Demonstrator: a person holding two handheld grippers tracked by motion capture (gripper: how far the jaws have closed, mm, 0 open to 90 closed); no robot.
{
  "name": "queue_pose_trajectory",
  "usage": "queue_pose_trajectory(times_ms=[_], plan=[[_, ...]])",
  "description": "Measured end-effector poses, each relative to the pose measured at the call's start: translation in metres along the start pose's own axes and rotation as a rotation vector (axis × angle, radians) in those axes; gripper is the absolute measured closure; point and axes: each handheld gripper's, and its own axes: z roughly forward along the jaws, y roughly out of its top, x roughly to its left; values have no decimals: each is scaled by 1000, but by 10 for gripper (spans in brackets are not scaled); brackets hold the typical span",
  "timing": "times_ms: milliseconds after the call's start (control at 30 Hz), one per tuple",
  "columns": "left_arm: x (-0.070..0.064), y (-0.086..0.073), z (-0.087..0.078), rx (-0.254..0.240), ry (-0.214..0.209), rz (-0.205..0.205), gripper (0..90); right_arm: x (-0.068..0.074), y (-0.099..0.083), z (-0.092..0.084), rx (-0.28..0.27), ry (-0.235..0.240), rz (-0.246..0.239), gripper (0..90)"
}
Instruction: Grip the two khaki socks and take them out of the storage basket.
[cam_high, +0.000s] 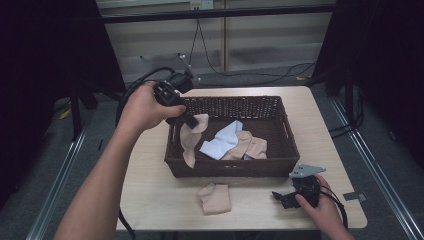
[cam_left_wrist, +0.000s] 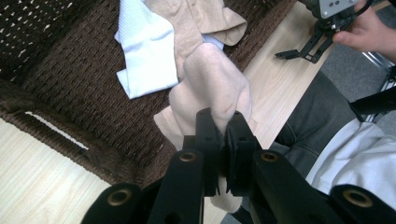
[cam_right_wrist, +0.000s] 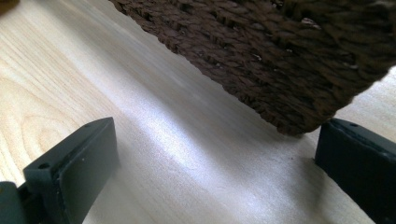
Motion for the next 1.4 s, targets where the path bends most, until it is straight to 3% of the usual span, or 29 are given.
queue_pose_trajectory(times_ms=[600,1400], plan=[[-10,-14,-4,6,1,21,858,0,0,0,0,0,0,0],[-30,-27,25,-4,-29,81,856,0,0,0,-2,-1,-1,0]])
